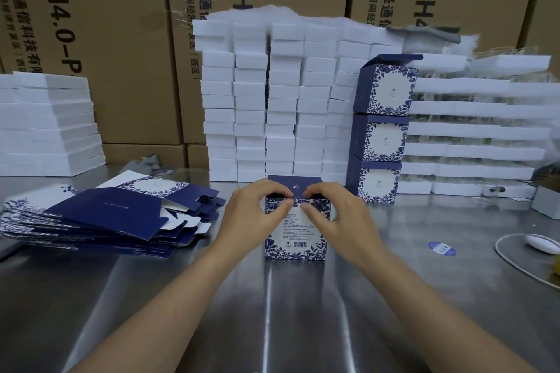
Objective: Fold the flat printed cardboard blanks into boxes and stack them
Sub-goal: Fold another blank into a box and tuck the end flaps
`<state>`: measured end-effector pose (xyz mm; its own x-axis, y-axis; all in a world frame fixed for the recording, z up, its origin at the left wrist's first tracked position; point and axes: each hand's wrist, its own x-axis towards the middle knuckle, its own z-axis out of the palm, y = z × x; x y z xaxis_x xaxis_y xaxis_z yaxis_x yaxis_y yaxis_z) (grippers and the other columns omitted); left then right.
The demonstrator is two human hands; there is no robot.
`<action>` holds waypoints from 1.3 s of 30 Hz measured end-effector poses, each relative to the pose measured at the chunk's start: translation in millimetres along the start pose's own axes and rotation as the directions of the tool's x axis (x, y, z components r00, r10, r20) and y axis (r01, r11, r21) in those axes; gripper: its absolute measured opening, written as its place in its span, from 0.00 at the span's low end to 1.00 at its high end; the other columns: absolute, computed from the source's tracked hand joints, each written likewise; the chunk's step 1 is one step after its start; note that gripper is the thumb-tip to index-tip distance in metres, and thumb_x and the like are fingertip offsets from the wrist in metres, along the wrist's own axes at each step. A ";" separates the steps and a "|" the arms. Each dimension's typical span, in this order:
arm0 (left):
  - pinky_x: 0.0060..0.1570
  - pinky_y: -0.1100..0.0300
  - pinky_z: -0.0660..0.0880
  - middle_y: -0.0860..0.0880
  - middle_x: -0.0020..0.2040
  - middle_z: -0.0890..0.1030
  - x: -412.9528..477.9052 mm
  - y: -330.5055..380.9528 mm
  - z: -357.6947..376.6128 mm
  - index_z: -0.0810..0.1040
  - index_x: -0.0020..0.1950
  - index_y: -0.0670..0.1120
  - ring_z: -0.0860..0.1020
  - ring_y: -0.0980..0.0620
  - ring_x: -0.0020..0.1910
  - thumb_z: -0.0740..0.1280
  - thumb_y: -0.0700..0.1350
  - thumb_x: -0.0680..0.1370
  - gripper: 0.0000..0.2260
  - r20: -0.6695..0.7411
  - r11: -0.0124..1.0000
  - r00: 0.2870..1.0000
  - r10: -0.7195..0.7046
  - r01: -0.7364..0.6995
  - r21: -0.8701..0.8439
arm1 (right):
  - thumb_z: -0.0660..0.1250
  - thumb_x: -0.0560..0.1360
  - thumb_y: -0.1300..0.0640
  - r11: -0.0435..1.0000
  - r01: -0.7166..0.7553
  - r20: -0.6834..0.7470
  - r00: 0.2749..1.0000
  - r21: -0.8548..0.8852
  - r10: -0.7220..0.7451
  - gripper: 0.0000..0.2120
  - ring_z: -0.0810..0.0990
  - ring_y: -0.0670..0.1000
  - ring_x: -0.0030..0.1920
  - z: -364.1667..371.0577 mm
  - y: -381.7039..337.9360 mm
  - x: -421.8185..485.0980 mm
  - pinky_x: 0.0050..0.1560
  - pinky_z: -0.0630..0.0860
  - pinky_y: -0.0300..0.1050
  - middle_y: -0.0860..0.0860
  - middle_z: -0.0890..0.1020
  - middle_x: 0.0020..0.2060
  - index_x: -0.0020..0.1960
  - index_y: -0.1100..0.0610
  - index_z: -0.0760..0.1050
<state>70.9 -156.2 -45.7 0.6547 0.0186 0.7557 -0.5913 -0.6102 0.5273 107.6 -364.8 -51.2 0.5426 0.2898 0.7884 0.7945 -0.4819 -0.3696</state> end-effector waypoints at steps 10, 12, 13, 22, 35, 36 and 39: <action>0.53 0.50 0.79 0.60 0.48 0.84 -3.5 5.8 12.2 0.86 0.48 0.56 0.83 0.55 0.52 0.76 0.50 0.77 0.01 -0.072 1.000 0.997 0.023 -0.021 0.019 | 0.70 0.82 0.52 0.998 -0.015 -0.082 0.997 -0.063 0.009 0.02 0.78 0.43 0.50 13.6 -7.2 -0.8 0.52 0.78 0.53 0.38 0.81 0.48 0.53 0.46 0.80; 0.53 0.52 0.79 0.60 0.48 0.84 -2.5 4.5 10.7 0.86 0.48 0.56 0.83 0.56 0.52 0.76 0.50 0.77 0.01 -0.054 1.000 0.998 0.024 -0.023 0.015 | 0.69 0.82 0.50 0.999 -0.017 -0.058 0.998 -0.044 0.014 0.01 0.78 0.42 0.50 12.4 -4.6 -0.9 0.51 0.78 0.49 0.38 0.80 0.48 0.53 0.44 0.78; 0.54 0.54 0.79 0.60 0.48 0.84 -1.2 3.2 9.6 0.86 0.48 0.56 0.83 0.56 0.52 0.77 0.49 0.77 0.02 -0.042 1.000 0.999 0.015 -0.015 0.001 | 0.70 0.82 0.49 0.999 -0.027 -0.046 0.999 -0.020 0.026 0.02 0.79 0.41 0.51 10.9 -2.4 -0.9 0.51 0.78 0.47 0.37 0.81 0.48 0.53 0.44 0.78; 0.52 0.69 0.74 0.66 0.49 0.86 4.9 -9.0 -3.3 0.88 0.49 0.56 0.84 0.63 0.54 0.78 0.45 0.77 0.06 0.005 0.995 0.997 -0.077 0.077 -0.058 | 0.74 0.80 0.52 0.985 -0.108 -0.010 0.994 0.136 0.110 0.04 0.84 0.41 0.55 2.7 11.8 2.2 0.59 0.81 0.50 0.36 0.86 0.52 0.53 0.45 0.81; 0.53 0.51 0.85 0.56 0.52 0.88 3.8 -9.7 -12.1 0.90 0.49 0.50 0.85 0.61 0.57 0.80 0.43 0.75 0.04 0.021 0.959 0.978 -0.210 0.210 -0.191 | 0.74 0.80 0.59 0.921 -0.210 0.054 0.978 0.330 0.203 0.06 0.86 0.42 0.52 -2.2 15.7 5.6 0.54 0.85 0.52 0.39 0.87 0.50 0.49 0.48 0.83; 0.53 0.51 0.85 0.56 0.51 0.89 4.0 -9.6 -10.9 0.90 0.49 0.49 0.84 0.62 0.58 0.80 0.42 0.76 0.04 0.016 0.962 0.980 -0.196 0.196 -0.191 | 0.74 0.80 0.58 0.929 -0.205 0.048 0.979 0.307 0.200 0.05 0.87 0.42 0.50 -2.5 15.1 6.3 0.53 0.85 0.51 0.37 0.87 0.50 0.49 0.48 0.83; 0.55 0.51 0.85 0.54 0.52 0.89 5.6 -11.4 -11.4 0.90 0.50 0.48 0.84 0.61 0.60 0.80 0.42 0.75 0.05 0.028 0.959 0.980 -0.197 0.199 -0.201 | 0.75 0.79 0.58 0.938 -0.187 0.036 0.982 0.292 0.185 0.04 0.86 0.42 0.50 -3.9 14.9 6.8 0.51 0.84 0.46 0.37 0.86 0.49 0.50 0.49 0.85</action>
<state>76.0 -140.1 -43.1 0.7715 0.1161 0.6256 -0.5318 -0.4220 0.7342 122.1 -373.2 -49.4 0.6897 0.2256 0.6880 0.7231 -0.2644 -0.6382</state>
